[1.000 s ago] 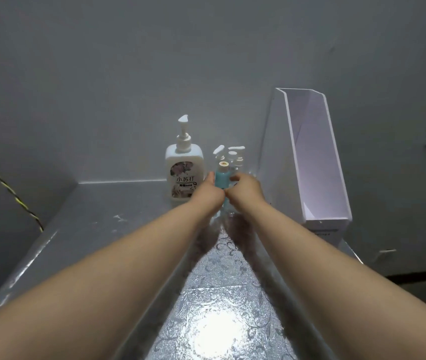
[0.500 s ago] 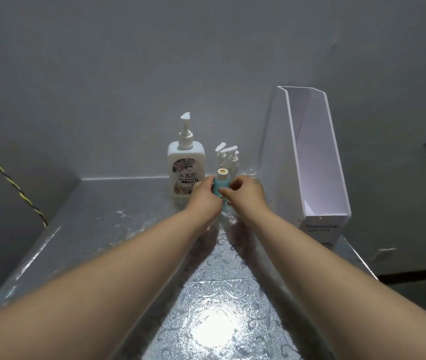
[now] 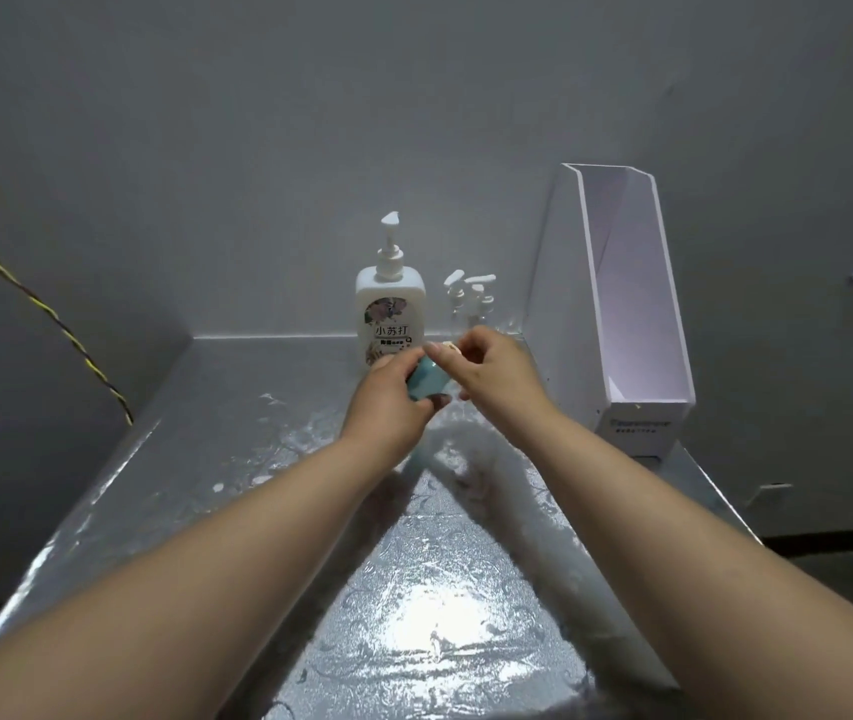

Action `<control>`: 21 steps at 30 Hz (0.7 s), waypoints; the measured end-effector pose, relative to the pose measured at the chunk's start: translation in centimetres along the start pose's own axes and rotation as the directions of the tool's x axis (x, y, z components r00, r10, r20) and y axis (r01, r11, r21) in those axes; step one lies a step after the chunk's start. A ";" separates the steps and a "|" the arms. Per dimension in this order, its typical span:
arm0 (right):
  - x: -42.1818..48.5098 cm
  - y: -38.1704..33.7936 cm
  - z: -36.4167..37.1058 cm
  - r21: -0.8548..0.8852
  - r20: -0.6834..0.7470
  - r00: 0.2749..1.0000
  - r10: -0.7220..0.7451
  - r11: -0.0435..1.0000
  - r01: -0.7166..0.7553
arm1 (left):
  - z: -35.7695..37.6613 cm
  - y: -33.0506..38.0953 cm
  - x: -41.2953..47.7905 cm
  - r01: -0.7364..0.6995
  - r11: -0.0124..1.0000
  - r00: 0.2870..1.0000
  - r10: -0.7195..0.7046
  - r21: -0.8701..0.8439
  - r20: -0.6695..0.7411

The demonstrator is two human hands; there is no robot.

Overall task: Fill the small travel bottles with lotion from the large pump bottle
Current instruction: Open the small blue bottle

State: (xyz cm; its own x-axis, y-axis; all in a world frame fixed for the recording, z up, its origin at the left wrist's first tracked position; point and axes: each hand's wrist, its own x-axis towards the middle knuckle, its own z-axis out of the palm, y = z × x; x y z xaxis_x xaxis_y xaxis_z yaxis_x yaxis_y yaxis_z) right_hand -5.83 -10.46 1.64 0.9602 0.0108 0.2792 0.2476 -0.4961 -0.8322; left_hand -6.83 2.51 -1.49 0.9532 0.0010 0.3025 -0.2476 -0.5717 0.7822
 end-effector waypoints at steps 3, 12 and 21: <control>-0.6 -0.9 -0.5 -0.172 -0.007 0.997 -0.080 0.982 0.078 | -0.9 0.1 -0.7 -0.063 0.995 0.998 0.064 0.079 -0.013; -2.3 -1.6 -1.7 -0.279 0.136 0.971 -0.197 0.933 0.229 | -2.8 0.6 -2.4 -0.095 0.995 0.986 0.092 0.017 0.142; -3.5 -2.9 -3.5 -0.185 0.375 0.923 -0.084 0.969 0.163 | -4.2 0.4 -3.3 -0.093 0.995 0.979 0.087 0.024 0.182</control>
State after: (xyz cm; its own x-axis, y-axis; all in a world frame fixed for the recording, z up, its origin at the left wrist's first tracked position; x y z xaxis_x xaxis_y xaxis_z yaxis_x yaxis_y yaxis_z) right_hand -10.31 -12.10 4.72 0.9142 0.3771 0.1483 0.3728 -0.6395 -0.6724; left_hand -10.78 5.68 0.10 0.9436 -0.1986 0.2651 -0.3310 -0.5892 0.7370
